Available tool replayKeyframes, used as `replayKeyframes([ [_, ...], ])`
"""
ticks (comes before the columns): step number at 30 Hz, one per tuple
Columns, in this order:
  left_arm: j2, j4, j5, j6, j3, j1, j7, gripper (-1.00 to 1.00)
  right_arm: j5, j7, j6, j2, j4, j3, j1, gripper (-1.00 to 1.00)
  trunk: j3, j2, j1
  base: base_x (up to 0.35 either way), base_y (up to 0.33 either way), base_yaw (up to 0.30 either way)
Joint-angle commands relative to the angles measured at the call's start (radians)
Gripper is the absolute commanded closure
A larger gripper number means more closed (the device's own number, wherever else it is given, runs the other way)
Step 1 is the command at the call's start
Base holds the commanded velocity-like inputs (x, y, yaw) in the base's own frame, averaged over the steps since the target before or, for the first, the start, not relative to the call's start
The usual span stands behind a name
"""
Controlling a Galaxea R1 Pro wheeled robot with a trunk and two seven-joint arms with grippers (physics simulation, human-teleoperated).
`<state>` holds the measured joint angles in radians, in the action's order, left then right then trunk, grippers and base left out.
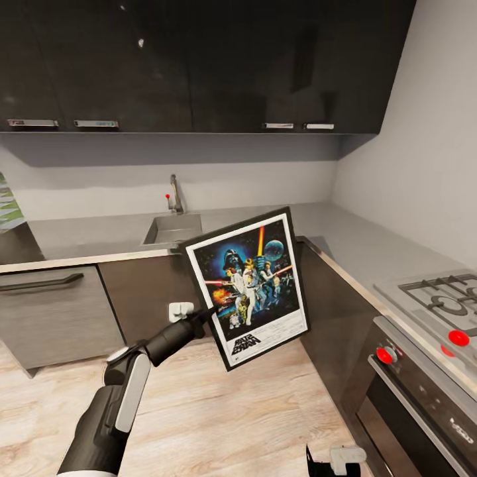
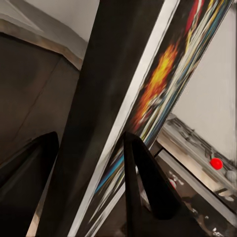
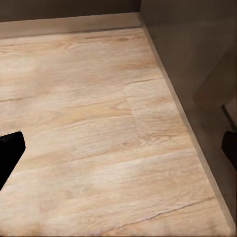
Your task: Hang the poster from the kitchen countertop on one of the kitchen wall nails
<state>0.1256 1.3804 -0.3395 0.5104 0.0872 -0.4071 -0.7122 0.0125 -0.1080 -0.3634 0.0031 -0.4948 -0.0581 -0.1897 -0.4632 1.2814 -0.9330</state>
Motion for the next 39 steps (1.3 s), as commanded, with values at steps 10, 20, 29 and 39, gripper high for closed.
replayKeyframes([
  [10, 0.004, -0.057, -0.051, -0.050, -0.054, 0.010, 0.051, 1.00, 0.006, -0.006, -0.010, 0.007, 0.057, -0.063, 0.011, -1.00, -0.001, 0.001, 0.000, 0.000, 0.000, 0.000],
  [20, 0.049, 0.156, -0.002, 0.092, -0.015, 0.119, 0.197, 1.00, 0.019, -0.048, -0.021, 0.034, -0.086, 0.033, 0.028, -1.00, -0.001, 0.001, 0.000, 0.000, 0.000, 0.000],
  [29, 0.049, 0.166, -0.141, -0.109, -0.316, 0.122, 0.619, 1.00, 0.020, -0.232, -0.021, 0.052, -0.095, -0.137, 0.027, -1.00, -0.001, 0.001, 0.000, 0.000, 0.000, 0.000],
  [39, 0.049, 0.107, -0.226, -0.369, -0.621, 0.122, 1.004, 1.00, 0.020, -0.310, -0.017, 0.095, -0.095, -0.243, 0.024, -1.00, -0.001, 0.001, 0.000, 0.000, 0.000, 0.000],
])
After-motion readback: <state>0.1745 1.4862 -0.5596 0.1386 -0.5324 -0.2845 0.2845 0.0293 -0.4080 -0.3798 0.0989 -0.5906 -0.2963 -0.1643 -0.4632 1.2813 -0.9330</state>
